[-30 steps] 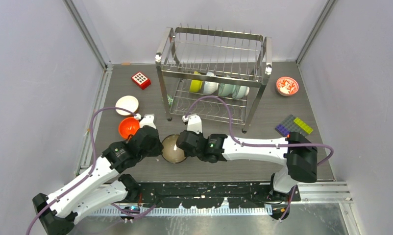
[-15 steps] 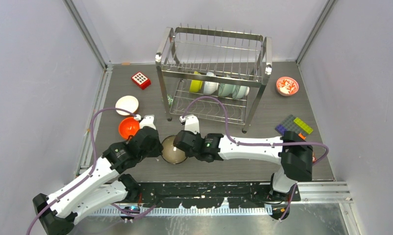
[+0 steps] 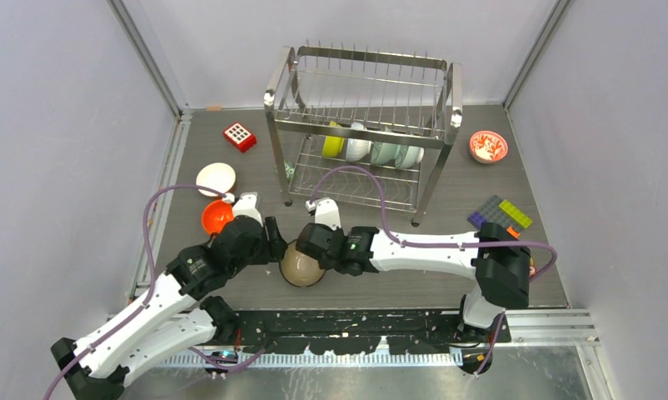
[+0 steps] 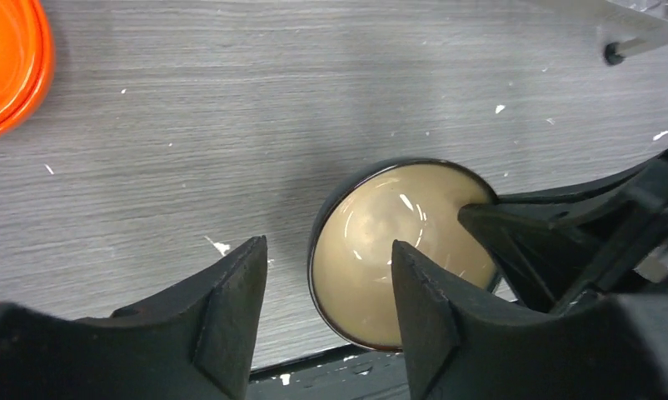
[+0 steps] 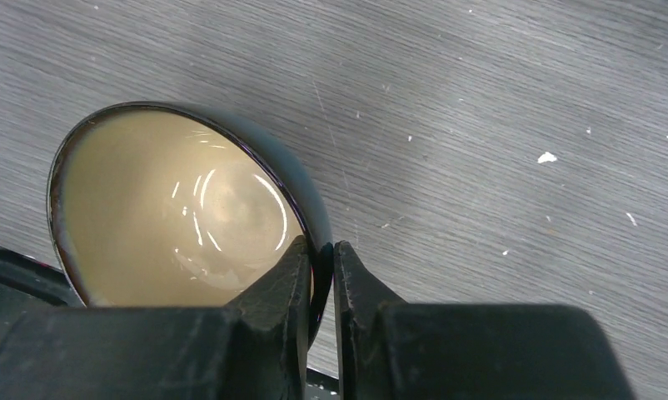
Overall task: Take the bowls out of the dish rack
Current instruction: Place the bowl at the center of the board.
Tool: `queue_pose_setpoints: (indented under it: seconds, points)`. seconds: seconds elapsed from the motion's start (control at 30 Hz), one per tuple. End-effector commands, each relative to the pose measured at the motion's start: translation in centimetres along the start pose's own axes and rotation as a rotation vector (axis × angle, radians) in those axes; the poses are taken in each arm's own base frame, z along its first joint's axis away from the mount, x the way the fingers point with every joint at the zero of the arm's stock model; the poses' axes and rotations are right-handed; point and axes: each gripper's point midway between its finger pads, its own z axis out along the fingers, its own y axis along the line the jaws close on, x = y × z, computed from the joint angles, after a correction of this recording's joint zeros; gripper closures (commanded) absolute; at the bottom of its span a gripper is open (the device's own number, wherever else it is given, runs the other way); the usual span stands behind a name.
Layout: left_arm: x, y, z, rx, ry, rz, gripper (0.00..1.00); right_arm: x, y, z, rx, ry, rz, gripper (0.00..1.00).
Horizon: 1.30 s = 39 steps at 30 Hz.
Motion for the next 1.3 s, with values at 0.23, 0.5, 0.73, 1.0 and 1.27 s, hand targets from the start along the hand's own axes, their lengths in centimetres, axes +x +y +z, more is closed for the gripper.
queue_pose_setpoints:
  seconds: [0.23,0.5,0.73,1.0,1.27]
  points:
    - [-4.2,-0.7,-2.6,0.038,-0.149,0.037,0.26,-2.0,-2.3,-5.8,-0.083,-0.065,-0.077,0.99]
    - [-4.8,-0.3,-2.3,0.007,-0.175,0.059,0.26,0.3,-10.0,-11.4,0.015,0.002,-0.171,0.99]
    - [-5.1,-0.4,-1.6,-0.007,-0.180,0.083,0.26,2.2,-16.7,-12.1,0.208,0.107,-0.026,0.99]
    - [-5.0,0.3,-1.6,-0.037,-0.191,0.084,0.28,2.3,-21.6,-12.4,0.308,0.056,0.296,0.99]
    - [-5.5,1.2,-2.1,-0.049,-0.246,0.065,0.31,1.7,-27.0,-14.3,0.513,-0.070,0.533,0.99]
